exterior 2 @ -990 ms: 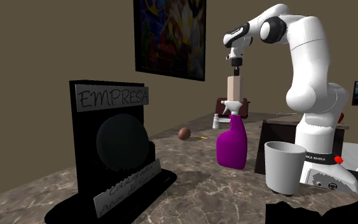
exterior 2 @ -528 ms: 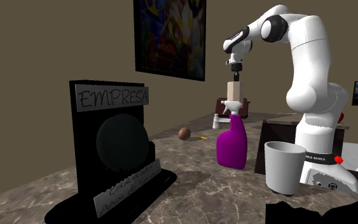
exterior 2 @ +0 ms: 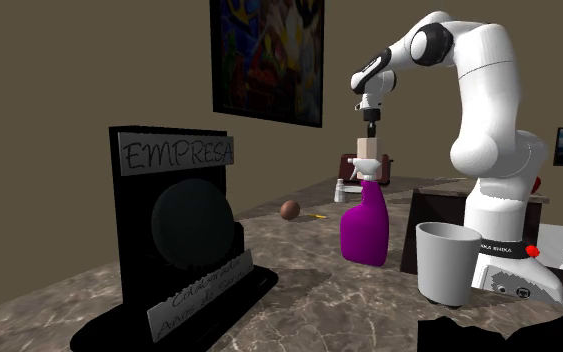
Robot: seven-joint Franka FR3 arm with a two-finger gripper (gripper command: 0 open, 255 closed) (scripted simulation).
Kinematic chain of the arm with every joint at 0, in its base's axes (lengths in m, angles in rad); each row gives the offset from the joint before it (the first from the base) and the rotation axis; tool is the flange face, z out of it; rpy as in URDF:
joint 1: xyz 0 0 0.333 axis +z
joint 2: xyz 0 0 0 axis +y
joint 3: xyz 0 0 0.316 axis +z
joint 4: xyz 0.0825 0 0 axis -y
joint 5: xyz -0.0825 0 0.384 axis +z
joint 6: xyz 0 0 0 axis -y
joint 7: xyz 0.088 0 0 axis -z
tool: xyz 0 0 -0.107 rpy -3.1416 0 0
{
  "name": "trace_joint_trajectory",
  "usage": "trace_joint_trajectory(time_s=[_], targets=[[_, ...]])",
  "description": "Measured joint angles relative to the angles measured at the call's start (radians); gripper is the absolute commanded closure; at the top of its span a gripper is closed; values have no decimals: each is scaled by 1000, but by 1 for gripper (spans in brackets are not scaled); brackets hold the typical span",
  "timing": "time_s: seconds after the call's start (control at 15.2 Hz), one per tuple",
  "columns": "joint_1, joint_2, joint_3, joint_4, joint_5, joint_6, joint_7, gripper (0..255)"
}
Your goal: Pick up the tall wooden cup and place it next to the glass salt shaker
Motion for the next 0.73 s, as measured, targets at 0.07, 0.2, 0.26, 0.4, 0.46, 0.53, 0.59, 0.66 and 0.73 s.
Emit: trace_joint_trajectory(time_s=[0.07,0.2,0.26,0.4,0.46,0.53,0.59,0.66,0.73], targets=[[1,1,1,-14,0,14,1,255],[2,1,2,-40,0,40,2,255],[2,3,2,-50,2,53,0,255],[1,9,2,-69,4,77,-2,255],[1,11,2,-80,5,90,-3,255],[2,12,3,-93,5,104,-2,255],[2,13,3,-103,6,116,-2,255],[3,15,4,-115,6,129,-1,255],[3,16,4,-126,7,141,-2,255]])
